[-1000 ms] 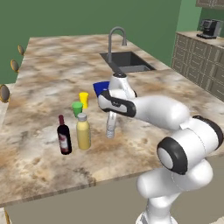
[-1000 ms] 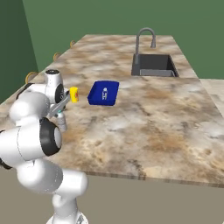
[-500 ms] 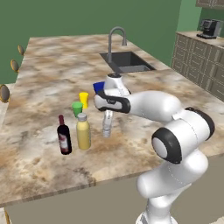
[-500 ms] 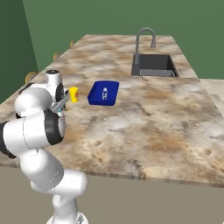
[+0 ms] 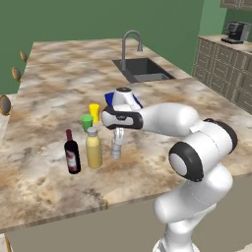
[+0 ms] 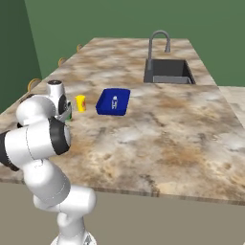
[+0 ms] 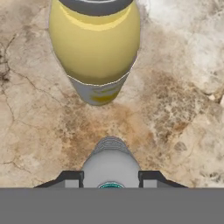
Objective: Place the drinks on the dining counter in a tight cluster.
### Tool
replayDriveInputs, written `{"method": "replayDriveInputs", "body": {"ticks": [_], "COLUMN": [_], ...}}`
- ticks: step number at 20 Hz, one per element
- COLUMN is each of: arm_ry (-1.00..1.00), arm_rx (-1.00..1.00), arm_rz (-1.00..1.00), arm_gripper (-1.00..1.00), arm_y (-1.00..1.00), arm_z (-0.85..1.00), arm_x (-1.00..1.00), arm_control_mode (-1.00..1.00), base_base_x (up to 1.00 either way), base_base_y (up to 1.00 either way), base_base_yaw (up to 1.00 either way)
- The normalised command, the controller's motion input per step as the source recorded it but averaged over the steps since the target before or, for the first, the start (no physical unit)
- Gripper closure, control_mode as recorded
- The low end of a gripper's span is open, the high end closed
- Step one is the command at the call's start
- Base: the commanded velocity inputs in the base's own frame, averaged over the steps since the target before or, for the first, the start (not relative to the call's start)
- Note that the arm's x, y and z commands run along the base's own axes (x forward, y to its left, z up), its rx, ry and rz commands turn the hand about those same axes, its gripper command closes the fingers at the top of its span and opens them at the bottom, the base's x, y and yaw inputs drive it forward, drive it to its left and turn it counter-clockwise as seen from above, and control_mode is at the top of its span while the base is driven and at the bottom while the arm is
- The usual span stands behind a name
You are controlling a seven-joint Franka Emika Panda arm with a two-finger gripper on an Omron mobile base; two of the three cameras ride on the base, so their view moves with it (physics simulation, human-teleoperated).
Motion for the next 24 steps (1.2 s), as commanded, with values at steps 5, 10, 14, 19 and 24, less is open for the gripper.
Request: {"method": "replayDriveInputs", "body": {"ticks": [5, 10, 14, 19, 24], "arm_ry": [0.0, 0.0, 0.0, 0.0, 0.0], "arm_rx": [0.0, 0.0, 0.0, 0.0, 0.0], "arm_rz": [0.06, 0.04, 0.03, 0.0, 0.0], "arm_gripper": [1.0, 1.0, 1.0, 1.0, -1.0], "arm_y": [0.04, 0.04, 0.04, 0.03, 0.0], "arm_z": [-0.33, -0.28, -0.08, 0.0, 0.0], "arm_x": [0.0, 0.01, 0.0, 0.0, 0.0], "arm_control_mode": [-1.0, -1.0, -1.0, -1.0, -1.0], "base_base_x": [0.0, 0.0, 0.0, 0.0, 0.0], "base_base_y": [0.0, 0.0, 0.0, 0.0, 0.0], "base_base_yaw": [0.0, 0.0, 0.0, 0.0, 0.0]}}
